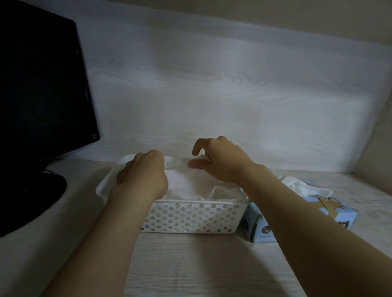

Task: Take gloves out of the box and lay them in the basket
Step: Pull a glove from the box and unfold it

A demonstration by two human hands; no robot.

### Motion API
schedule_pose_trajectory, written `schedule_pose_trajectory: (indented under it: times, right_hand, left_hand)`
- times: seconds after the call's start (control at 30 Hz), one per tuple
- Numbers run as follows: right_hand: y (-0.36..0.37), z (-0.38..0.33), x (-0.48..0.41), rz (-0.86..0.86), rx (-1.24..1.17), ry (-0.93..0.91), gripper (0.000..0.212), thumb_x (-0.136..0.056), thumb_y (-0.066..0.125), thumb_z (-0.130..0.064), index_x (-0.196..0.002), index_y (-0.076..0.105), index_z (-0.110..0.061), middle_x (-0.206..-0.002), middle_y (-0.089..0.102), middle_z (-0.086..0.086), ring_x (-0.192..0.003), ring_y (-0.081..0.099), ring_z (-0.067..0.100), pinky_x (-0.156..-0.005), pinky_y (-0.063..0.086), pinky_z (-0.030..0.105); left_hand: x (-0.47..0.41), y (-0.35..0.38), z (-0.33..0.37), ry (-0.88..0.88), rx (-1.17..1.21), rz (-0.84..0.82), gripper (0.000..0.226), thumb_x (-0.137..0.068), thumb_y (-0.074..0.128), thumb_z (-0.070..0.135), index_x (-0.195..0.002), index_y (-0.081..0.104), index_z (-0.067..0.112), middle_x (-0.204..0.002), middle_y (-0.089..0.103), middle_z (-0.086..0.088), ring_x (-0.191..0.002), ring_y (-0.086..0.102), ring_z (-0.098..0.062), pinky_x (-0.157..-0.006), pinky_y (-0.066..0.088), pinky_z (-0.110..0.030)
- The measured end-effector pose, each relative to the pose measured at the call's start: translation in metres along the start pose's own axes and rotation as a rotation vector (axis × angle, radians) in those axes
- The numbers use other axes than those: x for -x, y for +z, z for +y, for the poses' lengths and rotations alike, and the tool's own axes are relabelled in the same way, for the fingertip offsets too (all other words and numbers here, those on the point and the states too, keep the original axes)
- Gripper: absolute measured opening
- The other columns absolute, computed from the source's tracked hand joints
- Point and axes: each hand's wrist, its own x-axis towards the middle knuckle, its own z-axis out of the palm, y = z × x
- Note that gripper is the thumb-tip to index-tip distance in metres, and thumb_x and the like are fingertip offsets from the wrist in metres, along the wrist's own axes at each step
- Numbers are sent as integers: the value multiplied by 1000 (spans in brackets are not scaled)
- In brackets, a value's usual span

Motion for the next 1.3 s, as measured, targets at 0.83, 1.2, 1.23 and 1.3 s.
schedule_pose_trajectory:
  times: [0.83,1.2,1.23,1.3]
  right_hand:
    - [-6,-30,26,-617,-19,51,88,-95,75,-26,-166,23,-33,-165,38,2,-143,46,26,-101,40,33]
    - [-25,-3,63,72,-169,126,37,-97,56,-2,-118,76,-24,-94,78,4,-86,72,21,-82,61,39]
    - [-27,4,67,112,-161,160,43,-91,52,4,-114,77,-23,-90,78,3,-87,72,22,-80,61,41]
    - [-31,23,77,186,-142,228,46,-85,49,3,-108,76,-25,-88,76,2,-90,69,25,-77,60,42]
  left_hand:
    - [-11,4,-8,36,-93,-103,51,-74,92,43,-109,65,17,-106,62,-2,-97,64,-24,-87,59,-40]
    - [34,9,49,377,73,431,22,-103,48,34,-91,65,27,-80,65,2,-70,60,-23,-63,50,-36]
    - [36,13,51,438,80,456,24,-104,46,35,-91,64,26,-76,64,3,-67,58,-23,-62,50,-37]
    - [41,22,58,588,80,471,23,-106,46,33,-93,62,24,-71,61,3,-60,56,-23,-58,47,-35]
